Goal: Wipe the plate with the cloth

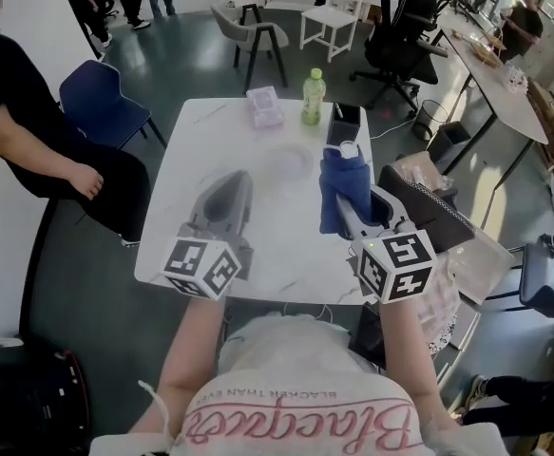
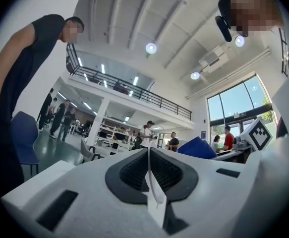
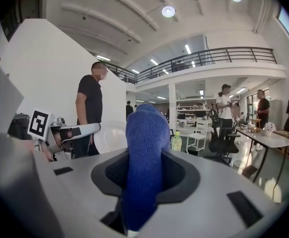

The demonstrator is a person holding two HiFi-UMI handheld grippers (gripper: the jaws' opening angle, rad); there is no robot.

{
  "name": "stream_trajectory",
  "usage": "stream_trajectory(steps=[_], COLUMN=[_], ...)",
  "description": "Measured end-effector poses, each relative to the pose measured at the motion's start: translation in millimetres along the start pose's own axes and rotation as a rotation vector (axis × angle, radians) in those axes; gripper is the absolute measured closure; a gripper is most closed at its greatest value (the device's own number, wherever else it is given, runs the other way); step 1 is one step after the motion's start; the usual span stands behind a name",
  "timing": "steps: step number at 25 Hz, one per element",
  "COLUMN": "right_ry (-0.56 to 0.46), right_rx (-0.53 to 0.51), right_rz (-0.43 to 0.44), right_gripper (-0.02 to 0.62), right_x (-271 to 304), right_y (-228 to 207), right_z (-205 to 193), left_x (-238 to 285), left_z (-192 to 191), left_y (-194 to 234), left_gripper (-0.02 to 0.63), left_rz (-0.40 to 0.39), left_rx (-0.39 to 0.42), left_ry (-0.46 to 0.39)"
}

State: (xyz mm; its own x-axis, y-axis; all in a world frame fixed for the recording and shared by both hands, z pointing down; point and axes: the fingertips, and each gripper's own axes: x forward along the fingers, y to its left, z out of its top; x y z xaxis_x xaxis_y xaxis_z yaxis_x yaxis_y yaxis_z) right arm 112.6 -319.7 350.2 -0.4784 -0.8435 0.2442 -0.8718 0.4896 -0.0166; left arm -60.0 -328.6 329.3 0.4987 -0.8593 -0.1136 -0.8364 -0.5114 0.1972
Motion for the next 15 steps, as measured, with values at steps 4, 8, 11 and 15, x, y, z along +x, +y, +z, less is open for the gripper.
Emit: stream_trajectory(steps=[4,8,11,15], right_ry=[-0.018,-0.036,-0.042,-0.051], right_rx=[0.015,0.027,0.047,0.050], right_rz=[-0.005,-0.017,-0.024,-0.034], right_gripper=[0.477,0.477,0.477,0.477], right_x=[1,-2,-6,-10], right_y=[4,3,-2,-6], right_z=[3,5,2,5], left_x=[2,1,3,4], left_z=[3,3,2,2], left_y=[0,-3,-5,-6], left_gripper=[0.594,0.594,0.594,0.594], left_rz=[-0.004,-0.003,0.000,-0.004], left_rx=[-0.012,-0.020,-0.021,-0.009], left_ry=[-0.005,-0.006,-0.007,-0.003])
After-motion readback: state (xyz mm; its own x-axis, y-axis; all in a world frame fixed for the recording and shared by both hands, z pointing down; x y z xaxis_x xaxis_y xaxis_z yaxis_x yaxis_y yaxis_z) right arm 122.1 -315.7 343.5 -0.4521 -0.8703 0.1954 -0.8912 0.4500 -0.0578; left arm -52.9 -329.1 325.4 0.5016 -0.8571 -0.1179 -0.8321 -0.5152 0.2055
